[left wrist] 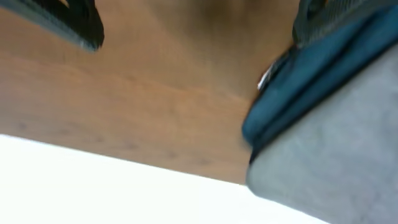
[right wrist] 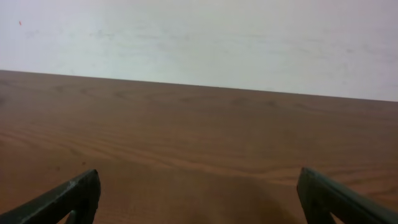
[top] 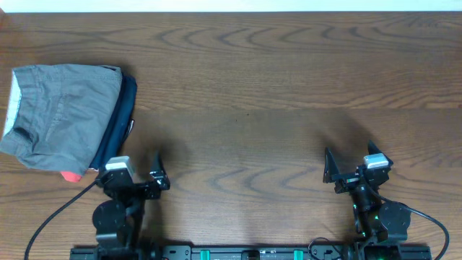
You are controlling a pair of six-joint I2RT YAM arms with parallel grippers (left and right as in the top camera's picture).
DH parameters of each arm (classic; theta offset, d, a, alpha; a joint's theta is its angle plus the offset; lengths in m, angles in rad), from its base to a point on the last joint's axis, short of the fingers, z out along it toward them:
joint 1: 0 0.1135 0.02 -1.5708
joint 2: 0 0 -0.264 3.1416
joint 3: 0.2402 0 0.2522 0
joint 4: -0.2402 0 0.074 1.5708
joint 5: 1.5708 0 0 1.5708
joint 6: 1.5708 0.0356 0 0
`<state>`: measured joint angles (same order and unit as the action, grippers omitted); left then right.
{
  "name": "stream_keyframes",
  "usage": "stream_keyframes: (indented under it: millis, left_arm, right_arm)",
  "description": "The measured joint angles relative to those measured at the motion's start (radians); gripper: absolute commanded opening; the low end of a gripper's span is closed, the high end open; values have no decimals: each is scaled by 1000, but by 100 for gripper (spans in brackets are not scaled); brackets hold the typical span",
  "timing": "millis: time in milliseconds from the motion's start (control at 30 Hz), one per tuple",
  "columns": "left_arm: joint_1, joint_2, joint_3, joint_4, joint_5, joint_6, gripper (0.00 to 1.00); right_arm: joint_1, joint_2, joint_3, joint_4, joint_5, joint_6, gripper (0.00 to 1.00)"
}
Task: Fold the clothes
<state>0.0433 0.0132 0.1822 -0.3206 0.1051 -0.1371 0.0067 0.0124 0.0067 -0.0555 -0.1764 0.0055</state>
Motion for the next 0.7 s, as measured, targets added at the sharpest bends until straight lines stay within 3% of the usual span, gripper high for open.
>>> stream_keyframes:
  millis: [233,700]
  left_arm:
    - [0,-2,-132,233,1,0,98]
    - [-61,-3,-138,248,-5,3,98]
  right_arm:
    - [0,0,0,1,-1,0,99]
    - [0,0,0,0,-1,0,99]
